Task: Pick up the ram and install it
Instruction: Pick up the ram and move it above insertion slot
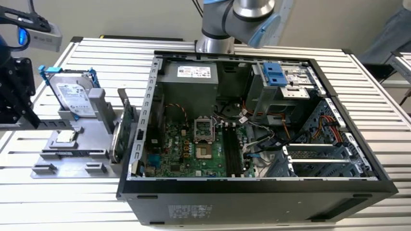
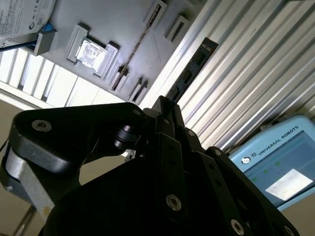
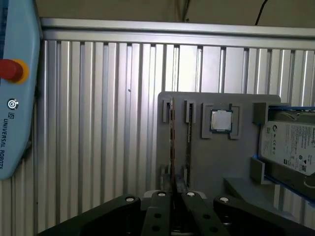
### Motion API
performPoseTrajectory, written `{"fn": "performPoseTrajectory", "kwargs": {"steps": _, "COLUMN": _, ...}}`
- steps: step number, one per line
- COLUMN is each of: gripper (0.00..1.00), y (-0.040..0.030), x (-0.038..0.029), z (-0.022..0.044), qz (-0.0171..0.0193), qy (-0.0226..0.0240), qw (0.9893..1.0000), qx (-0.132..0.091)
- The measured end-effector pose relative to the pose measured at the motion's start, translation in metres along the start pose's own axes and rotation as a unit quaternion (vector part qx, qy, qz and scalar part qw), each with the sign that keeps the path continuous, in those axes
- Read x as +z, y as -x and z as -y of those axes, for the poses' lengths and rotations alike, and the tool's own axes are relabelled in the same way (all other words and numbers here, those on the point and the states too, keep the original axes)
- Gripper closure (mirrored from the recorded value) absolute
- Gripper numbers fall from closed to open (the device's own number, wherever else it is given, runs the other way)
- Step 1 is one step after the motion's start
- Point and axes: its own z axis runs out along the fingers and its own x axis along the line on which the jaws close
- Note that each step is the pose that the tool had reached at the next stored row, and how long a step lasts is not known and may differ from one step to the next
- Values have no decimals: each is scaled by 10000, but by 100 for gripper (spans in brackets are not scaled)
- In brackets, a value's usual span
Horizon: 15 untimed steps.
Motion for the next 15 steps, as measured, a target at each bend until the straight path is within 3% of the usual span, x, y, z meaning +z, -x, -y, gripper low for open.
{"fn": "performPoseTrajectory", "kwargs": {"steps": 15, "gripper": 100, "y": 1, "x": -186, "z": -1, "qz": -23, "qy": 1, "qw": 10000, "qx": 0}}
